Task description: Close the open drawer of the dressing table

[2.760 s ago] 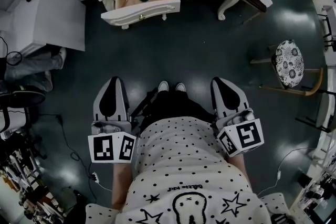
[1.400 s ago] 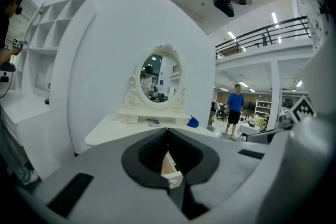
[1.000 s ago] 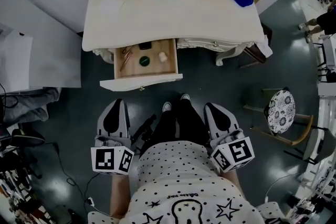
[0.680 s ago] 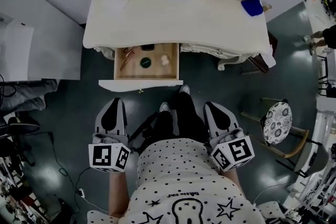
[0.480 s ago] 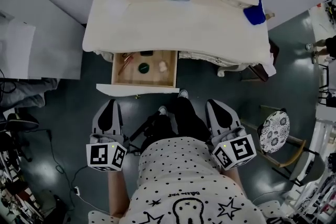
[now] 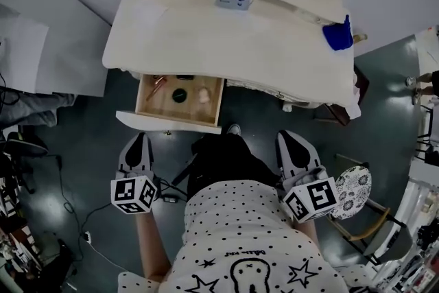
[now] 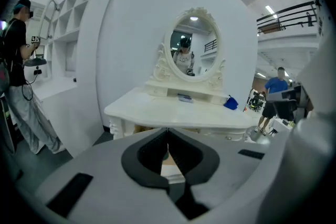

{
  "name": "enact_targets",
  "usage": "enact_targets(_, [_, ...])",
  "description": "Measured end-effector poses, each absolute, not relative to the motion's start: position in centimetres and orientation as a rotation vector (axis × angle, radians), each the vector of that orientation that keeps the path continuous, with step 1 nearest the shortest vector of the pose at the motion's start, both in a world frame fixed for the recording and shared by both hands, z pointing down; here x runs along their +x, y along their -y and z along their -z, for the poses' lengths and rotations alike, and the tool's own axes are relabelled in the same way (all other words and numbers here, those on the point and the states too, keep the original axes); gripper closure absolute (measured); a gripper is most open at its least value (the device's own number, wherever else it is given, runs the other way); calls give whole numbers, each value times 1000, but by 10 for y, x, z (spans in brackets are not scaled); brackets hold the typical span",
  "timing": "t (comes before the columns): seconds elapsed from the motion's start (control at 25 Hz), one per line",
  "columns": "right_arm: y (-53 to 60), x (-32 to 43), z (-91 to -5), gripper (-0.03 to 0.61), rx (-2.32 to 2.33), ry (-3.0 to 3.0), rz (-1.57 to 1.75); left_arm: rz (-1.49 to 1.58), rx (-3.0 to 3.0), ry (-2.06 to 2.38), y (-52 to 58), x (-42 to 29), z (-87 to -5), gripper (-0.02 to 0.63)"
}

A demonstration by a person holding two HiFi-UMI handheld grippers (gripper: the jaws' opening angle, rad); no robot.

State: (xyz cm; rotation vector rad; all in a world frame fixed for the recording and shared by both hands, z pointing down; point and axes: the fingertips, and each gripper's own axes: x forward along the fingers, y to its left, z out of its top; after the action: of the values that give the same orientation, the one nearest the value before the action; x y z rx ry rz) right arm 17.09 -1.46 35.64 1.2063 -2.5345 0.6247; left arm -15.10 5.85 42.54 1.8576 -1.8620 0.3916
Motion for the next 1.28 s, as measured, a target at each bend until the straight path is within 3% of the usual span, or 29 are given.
enact_targets(0.4, [28, 183, -373, 569, 1166, 2502, -702, -603, 1587, 1661, -91, -165, -572, 598])
enact_targets(0.48, [28, 183, -379, 569, 1156, 2489, -727, -620, 1562, 1570, -96, -159, -599, 524])
enact_targets(0.56, [27, 180, -384, 569, 1141, 2478, -749, -650, 1559, 1495, -96, -153, -618, 498])
enact_targets(0.8, [19, 165, -394, 569, 1100, 2456, -803, -721, 1569, 1393, -82, -141, -647, 462])
enact_targets(1.28, [18, 136, -407, 569, 1091, 2412, -865, -843, 1599, 1354, -69, -141, -663, 477])
